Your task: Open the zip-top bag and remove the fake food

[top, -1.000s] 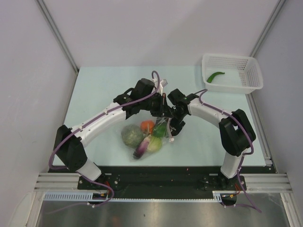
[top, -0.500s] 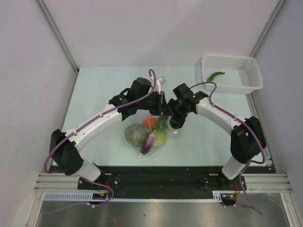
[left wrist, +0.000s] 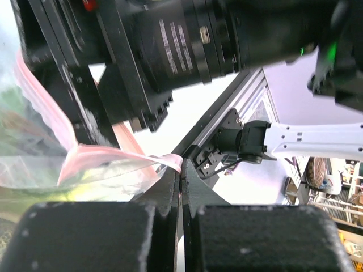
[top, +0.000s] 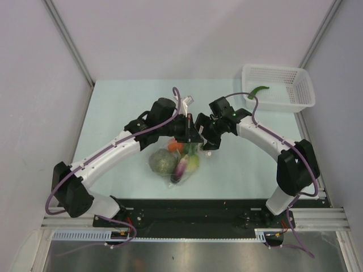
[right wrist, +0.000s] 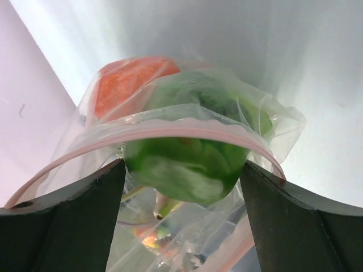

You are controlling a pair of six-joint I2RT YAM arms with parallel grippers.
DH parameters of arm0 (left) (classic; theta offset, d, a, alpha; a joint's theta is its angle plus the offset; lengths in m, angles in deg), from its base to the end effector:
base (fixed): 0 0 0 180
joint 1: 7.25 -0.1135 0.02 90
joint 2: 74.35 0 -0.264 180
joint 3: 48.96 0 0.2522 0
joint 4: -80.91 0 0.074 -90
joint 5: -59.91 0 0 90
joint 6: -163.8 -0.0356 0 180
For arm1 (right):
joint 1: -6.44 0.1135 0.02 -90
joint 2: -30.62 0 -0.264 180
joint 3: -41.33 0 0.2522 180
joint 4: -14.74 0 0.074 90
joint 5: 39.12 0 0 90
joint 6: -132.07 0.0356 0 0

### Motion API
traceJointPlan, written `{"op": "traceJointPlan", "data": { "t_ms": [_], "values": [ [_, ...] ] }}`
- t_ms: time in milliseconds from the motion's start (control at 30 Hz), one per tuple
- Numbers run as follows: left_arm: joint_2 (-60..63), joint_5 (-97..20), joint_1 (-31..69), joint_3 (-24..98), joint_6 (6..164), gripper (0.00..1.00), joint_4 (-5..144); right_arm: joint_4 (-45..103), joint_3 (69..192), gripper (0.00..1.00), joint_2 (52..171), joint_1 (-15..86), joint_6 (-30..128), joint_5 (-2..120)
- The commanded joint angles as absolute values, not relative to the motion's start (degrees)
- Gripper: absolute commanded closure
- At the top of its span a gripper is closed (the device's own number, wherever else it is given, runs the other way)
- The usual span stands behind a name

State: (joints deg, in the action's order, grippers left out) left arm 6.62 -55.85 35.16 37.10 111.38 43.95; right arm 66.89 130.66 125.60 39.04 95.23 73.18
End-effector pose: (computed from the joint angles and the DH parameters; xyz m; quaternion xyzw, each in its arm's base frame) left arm 0.2257 -0.2271 0.3406 0.1441 0.8468 -0.4536 0.2376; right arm 0.2883 0.2004 0.2612 0.1155 0.9371 0.3213 0.0729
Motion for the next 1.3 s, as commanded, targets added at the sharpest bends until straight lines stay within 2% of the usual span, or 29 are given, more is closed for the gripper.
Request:
{"op": "traceJointPlan", "data": {
  "t_ms": [0,67,133,333,600,767,1000,1100,1267],
  "values": [
    [3.1,-57.1,35.5,35.7,112.4,1.00,45.1,61.1,131.7,0.13,126.5,38.3,88.9,76.2],
    [3.0,-57.4,35.5,35.6,112.4,1.00,45.2,60.5,131.8,0.04,126.5,38.5,87.7,75.8],
    [3.1,-57.6,35.5,35.7,112.5,1.00,45.2,60.2,131.8,0.02,127.1,38.5,86.8,76.0],
    [3.7,-58.1,35.5,36.3,112.6,1.00,45.2,61.6,133.3,0.05,128.5,39.0,85.9,75.6],
    [3.5,-58.2,35.5,36.3,112.5,1.00,44.7,76.1,148.2,0.03,128.4,40.4,76.8,67.9],
    [4.9,-58.2,35.5,39.4,111.9,1.00,43.6,78.8,150.9,0.05,130.5,41.2,77.8,67.8],
    [6.2,-58.2,35.5,42.8,111.9,1.00,43.1,77.8,146.2,0.10,130.2,42.1,78.4,68.7],
    [6.1,-58.1,35.5,43.2,112.0,1.00,43.1,78.2,144.9,0.16,130.1,42.6,79.2,68.7],
    [6.9,-57.6,35.5,43.1,111.9,1.00,42.6,79.6,143.2,0.16,127.6,42.2,77.8,66.1]
  ]
}}
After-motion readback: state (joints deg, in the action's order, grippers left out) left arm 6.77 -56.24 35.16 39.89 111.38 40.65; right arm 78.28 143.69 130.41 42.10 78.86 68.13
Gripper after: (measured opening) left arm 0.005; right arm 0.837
